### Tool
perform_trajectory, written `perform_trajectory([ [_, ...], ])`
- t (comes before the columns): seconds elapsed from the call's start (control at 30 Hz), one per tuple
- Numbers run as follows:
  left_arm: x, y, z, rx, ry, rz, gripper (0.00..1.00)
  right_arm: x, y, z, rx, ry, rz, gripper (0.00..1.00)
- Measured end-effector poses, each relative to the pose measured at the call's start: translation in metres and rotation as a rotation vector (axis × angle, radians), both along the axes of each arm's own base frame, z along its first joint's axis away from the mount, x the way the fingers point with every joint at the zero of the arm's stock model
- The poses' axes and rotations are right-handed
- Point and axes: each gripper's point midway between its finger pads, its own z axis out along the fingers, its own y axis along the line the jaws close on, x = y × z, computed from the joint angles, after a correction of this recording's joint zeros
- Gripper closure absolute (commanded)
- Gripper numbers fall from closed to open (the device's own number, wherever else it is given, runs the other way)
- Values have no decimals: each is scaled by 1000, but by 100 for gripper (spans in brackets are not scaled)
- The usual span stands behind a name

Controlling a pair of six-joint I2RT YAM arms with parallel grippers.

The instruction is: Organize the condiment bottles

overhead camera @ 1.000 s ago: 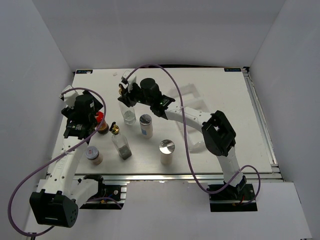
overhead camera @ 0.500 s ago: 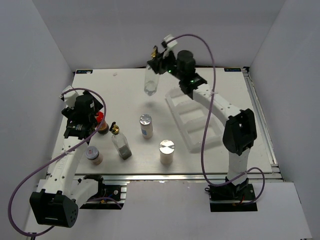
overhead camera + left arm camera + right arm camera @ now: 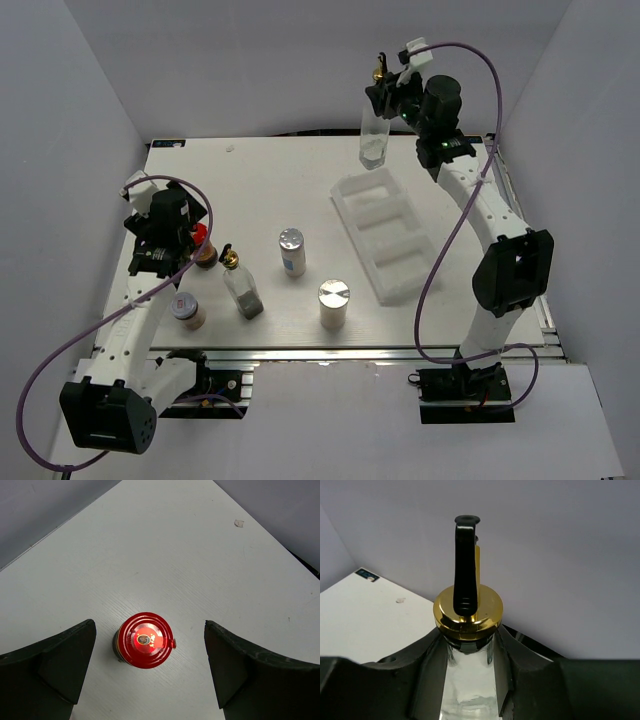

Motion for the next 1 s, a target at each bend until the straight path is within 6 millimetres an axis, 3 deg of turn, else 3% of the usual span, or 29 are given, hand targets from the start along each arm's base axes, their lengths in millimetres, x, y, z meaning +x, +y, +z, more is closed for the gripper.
perform_trajectory([
  [0.27, 2, 0, -4, 0, 12, -1, 2, 14, -33, -42, -33, 95, -54, 100],
  [1.0, 9, -2, -13, 0, 36, -6, 2, 7, -34, -133, -91, 206, -25, 100],
])
